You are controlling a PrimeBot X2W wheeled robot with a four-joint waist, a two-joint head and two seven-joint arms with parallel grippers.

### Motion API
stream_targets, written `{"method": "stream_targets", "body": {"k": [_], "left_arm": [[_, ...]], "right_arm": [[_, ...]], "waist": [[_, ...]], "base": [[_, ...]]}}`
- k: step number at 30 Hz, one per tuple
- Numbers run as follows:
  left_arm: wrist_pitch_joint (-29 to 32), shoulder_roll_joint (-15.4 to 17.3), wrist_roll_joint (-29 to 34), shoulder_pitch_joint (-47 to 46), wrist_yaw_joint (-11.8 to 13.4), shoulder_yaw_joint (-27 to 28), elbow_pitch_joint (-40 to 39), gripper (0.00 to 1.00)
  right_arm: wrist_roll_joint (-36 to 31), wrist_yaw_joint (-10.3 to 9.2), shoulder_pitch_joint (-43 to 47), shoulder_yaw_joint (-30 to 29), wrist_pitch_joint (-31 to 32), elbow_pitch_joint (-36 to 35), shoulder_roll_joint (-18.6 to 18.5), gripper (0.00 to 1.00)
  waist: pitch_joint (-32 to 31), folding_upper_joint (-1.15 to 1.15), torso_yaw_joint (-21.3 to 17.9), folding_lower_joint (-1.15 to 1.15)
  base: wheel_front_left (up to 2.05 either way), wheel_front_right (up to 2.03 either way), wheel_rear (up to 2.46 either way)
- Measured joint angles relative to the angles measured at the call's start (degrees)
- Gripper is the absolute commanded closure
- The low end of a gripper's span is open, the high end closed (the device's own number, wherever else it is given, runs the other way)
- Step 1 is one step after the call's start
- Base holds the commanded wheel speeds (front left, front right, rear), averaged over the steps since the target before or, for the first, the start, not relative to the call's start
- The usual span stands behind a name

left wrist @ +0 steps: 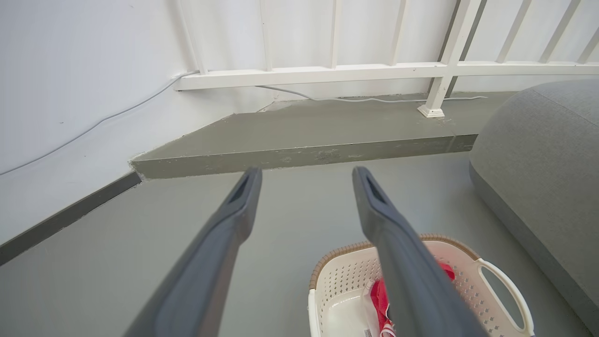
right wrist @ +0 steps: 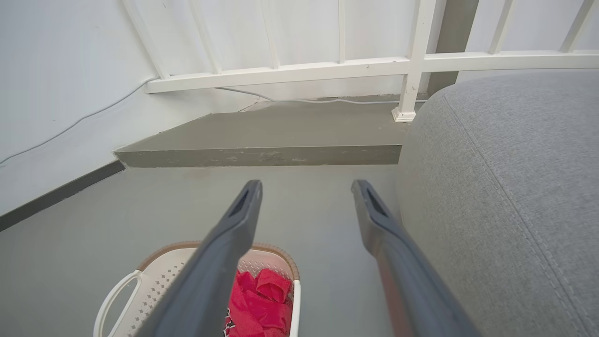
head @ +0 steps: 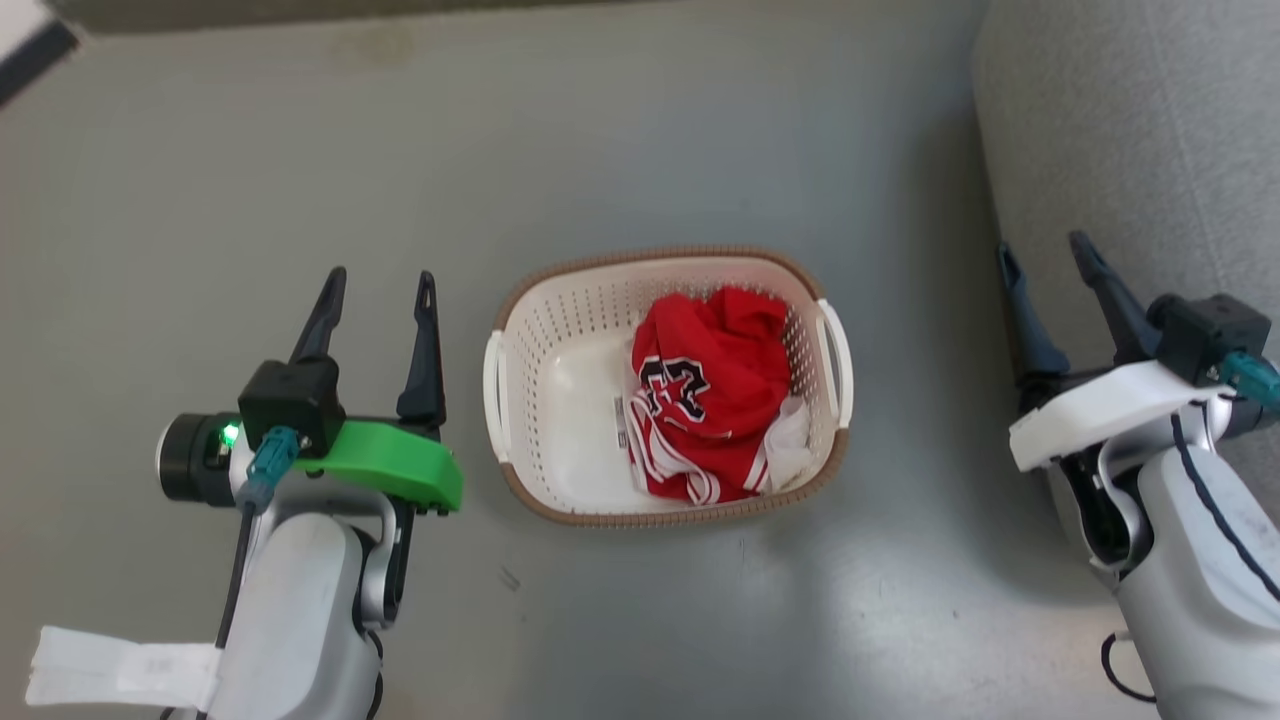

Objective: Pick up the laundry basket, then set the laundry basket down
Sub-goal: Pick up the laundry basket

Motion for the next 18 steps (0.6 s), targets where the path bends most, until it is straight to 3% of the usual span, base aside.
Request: {"method": "stream_targets", "body": {"k": [18], "left_arm": [[0.0,-0.6,-0.6,-9.3,0.2,-1.8,6.2,0.0]], "right_arm": [[-0.1,1.0,-10.1,1.6,0.0,3.9,-0.3,0.0]], "waist": [[13.2,0.0,0.5,0.01]], "base": [[0.0,0.0,0.0]]}}
